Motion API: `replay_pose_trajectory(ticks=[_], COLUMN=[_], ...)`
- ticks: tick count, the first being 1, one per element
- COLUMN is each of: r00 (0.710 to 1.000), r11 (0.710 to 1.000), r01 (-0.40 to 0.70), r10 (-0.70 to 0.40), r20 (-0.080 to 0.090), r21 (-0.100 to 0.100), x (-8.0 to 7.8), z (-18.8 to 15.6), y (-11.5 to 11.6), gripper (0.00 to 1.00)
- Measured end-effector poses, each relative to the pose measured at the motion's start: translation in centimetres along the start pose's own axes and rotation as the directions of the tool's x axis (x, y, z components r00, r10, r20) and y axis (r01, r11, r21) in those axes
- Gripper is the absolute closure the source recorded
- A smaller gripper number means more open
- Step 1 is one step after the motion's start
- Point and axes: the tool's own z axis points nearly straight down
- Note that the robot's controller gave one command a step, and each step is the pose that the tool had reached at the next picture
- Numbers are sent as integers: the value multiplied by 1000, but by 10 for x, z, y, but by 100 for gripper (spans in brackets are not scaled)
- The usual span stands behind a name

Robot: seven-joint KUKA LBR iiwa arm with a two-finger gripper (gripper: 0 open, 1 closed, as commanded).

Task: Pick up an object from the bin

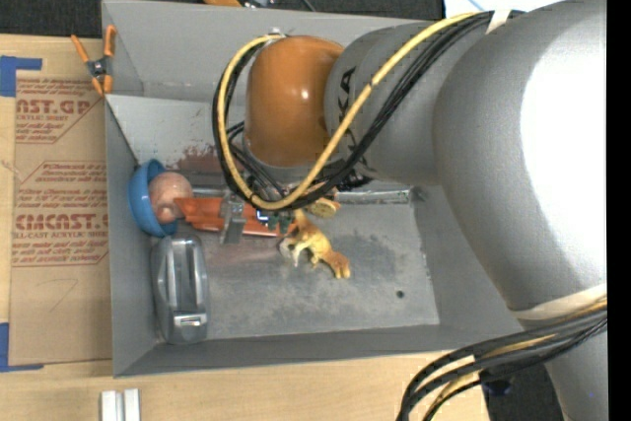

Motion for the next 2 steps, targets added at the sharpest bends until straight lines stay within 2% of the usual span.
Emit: replay_pose_trajectory(ticks=[1, 2], r00=[1000, 1000], r11=[1000, 1000], r01=[-7, -13], r10=[7, 13], r20=[-10, -6], r21=[3, 2], x=[-5, 4], z=[-94, -93], y=[-4, -2], gripper=[100, 100])
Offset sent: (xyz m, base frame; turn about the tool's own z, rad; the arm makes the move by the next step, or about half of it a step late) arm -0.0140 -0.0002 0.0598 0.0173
